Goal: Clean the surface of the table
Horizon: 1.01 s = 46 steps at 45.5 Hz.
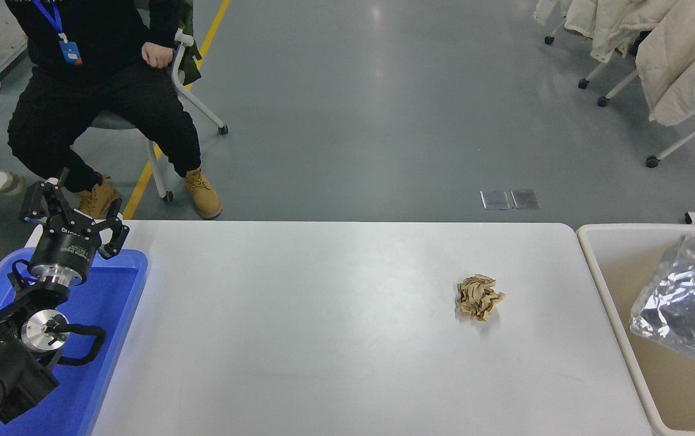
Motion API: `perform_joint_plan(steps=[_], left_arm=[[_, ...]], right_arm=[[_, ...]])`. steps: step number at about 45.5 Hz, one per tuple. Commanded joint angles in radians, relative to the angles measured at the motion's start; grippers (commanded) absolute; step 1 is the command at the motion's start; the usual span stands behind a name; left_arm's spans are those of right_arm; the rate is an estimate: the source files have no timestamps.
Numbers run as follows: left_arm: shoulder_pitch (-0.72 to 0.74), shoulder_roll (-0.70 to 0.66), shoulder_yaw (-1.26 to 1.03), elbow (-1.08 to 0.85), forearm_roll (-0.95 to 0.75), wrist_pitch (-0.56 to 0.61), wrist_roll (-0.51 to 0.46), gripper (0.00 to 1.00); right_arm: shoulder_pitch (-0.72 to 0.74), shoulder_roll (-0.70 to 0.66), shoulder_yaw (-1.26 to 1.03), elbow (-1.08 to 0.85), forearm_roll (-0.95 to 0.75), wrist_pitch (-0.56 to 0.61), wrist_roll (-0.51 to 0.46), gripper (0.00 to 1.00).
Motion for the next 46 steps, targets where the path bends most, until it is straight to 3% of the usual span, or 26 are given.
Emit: perform_joint_plan(steps=[1, 9, 17, 21, 27, 46], left_arm=[[0.0, 0.0, 0.0, 0.0, 0.0, 0.0, 0.0, 1.0], [0.0, 0.0, 0.0, -0.001, 0.0, 0.0, 0.0, 1.0], [0.0, 0.0, 0.0, 0.0, 0.0, 0.0, 0.0, 1.0], [0.0, 0.0, 0.0, 0.0, 0.0, 0.0, 0.0, 1.0], [0.0, 0.0, 0.0, -0.001, 0.0, 0.0, 0.0, 1.0], [0.0, 0.0, 0.0, 0.0, 0.0, 0.0, 0.0, 1.0]], right_arm=[[0.008, -0.033, 0.041, -0.005, -0.019, 0.031, 0.0, 0.0], [0.01, -0.015, 0.043, -0.067, -0.031, 0.031, -0.001, 0.0], [-0.003, 0.115, 0.028, -0.245, -0.028, 0.031, -0.001, 0.0], [-0.03, 0.226, 0.02, -0.376, -0.016, 0.025, -0.001, 0.0], [-0.11, 0.354, 0.021, -0.525, 0.024, -0.078, -0.001, 0.0], [-0.374, 0.902, 0.023, -1.237, 0.369, -0.274, 0.0, 0.0]])
